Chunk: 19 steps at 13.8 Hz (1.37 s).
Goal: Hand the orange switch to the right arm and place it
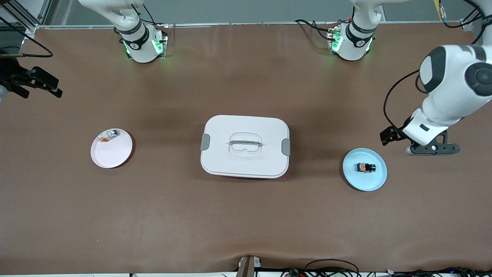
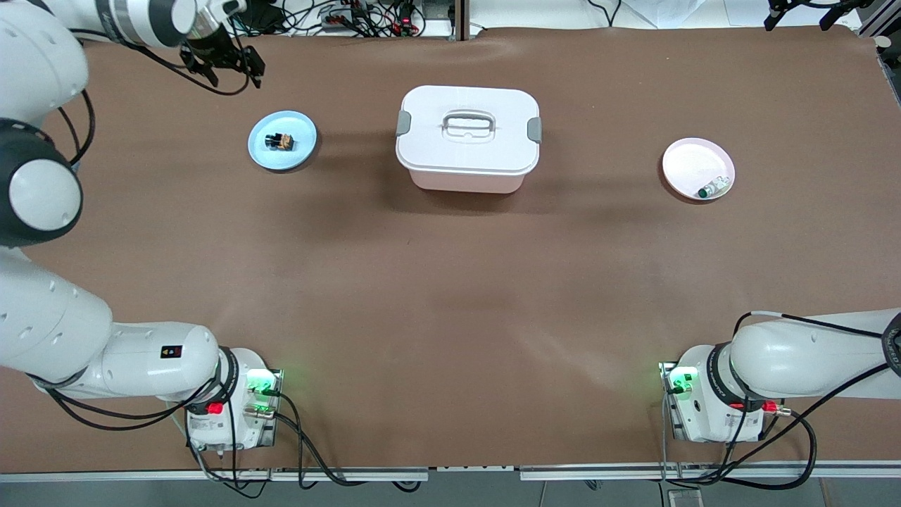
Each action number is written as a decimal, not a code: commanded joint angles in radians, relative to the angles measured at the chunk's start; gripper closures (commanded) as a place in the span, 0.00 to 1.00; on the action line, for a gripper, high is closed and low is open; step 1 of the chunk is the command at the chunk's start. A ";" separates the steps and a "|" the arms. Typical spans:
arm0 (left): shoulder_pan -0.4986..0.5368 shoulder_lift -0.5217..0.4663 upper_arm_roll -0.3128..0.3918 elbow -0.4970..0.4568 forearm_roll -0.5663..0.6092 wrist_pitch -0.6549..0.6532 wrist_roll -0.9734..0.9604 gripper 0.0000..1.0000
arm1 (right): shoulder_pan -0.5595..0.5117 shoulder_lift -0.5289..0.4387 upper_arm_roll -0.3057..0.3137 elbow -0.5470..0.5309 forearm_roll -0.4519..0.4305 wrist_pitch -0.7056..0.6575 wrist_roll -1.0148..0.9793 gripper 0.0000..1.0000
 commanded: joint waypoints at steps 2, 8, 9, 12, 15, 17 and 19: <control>-0.002 0.127 -0.003 0.007 0.018 0.134 0.014 0.00 | -0.002 -0.010 0.005 0.000 -0.016 0.001 -0.010 0.00; 0.007 0.262 -0.003 0.007 0.031 0.256 0.049 0.00 | -0.002 -0.010 0.005 0.003 -0.016 0.000 -0.008 0.00; 0.016 0.282 -0.005 0.005 0.031 0.273 0.049 0.00 | -0.003 -0.010 0.005 0.003 -0.016 0.000 -0.008 0.00; 0.021 0.322 -0.003 0.005 0.033 0.297 0.057 0.00 | -0.002 -0.010 0.005 0.003 -0.016 0.001 -0.008 0.00; 0.021 0.363 -0.003 0.007 0.031 0.332 0.057 0.00 | -0.003 -0.008 0.005 0.003 -0.016 0.001 -0.008 0.00; 0.021 0.380 -0.003 0.007 0.031 0.348 0.057 0.00 | -0.003 -0.008 0.005 0.003 -0.016 0.001 -0.008 0.00; 0.019 0.391 -0.002 0.007 0.031 0.351 0.057 0.00 | -0.003 -0.010 0.005 0.003 -0.016 0.001 -0.008 0.00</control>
